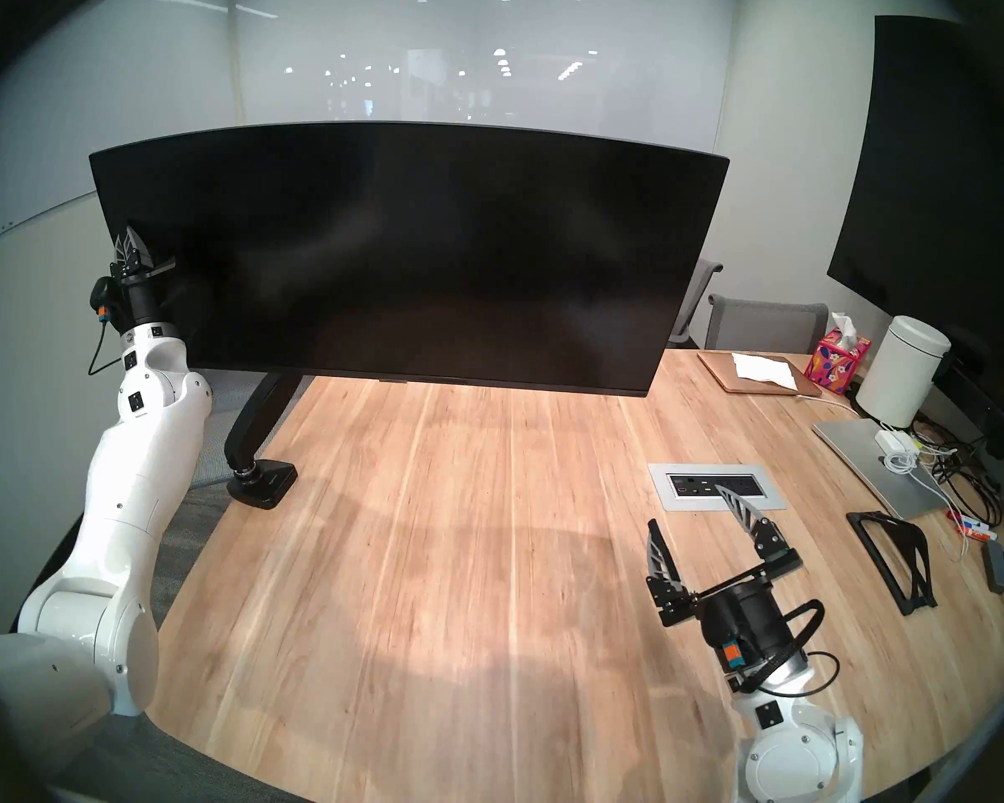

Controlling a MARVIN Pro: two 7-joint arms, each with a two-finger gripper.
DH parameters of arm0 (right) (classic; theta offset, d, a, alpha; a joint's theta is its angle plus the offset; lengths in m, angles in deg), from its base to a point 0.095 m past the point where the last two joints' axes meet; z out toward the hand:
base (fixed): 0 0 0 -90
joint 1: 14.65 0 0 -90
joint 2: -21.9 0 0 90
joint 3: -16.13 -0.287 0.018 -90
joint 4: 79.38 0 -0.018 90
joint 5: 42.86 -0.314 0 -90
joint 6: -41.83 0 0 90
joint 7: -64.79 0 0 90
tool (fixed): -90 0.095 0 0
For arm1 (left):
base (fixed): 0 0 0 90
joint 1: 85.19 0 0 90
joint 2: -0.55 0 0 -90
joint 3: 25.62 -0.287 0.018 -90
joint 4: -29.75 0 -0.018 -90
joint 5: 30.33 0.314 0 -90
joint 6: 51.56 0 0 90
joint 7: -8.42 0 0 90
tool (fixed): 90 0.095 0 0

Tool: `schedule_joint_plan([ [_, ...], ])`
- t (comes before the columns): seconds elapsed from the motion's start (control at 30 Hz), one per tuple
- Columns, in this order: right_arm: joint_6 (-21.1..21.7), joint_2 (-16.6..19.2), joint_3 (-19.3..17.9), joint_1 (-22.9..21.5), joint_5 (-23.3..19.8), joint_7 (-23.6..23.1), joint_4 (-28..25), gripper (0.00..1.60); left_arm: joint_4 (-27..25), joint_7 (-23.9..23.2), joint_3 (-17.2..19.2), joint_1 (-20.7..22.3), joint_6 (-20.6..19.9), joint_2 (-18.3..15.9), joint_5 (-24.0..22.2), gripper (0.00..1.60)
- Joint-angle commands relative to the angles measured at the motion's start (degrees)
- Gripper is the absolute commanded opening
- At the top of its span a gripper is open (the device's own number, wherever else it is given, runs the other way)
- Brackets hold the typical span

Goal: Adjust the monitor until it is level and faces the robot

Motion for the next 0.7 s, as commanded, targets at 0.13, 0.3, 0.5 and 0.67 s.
schedule_joint_plan([
  [0.13, -0.2, -0.1, 0.0, -0.2, -0.3, 0.2, -1.0, 1.60, -9.0, -2.7, -0.7, -5.6, 8.0, 1.2, 0.9, 0.00],
  [0.3, -0.2, -0.1, 0.0, -0.2, -0.2, 0.2, -1.0, 1.60, -13.0, -3.2, -0.6, -8.3, 12.6, 2.0, 0.1, 0.00],
  [0.5, -0.2, -0.1, 0.0, -0.2, -0.3, 0.2, -1.0, 1.60, -18.0, -3.2, -0.1, -13.5, 13.0, 2.2, 0.1, 0.00],
  [0.67, -0.2, -0.1, 0.0, -0.2, -0.3, 0.2, -1.1, 1.60, -21.2, -2.2, 0.8, -16.9, 11.1, 3.4, 0.4, 0.00],
])
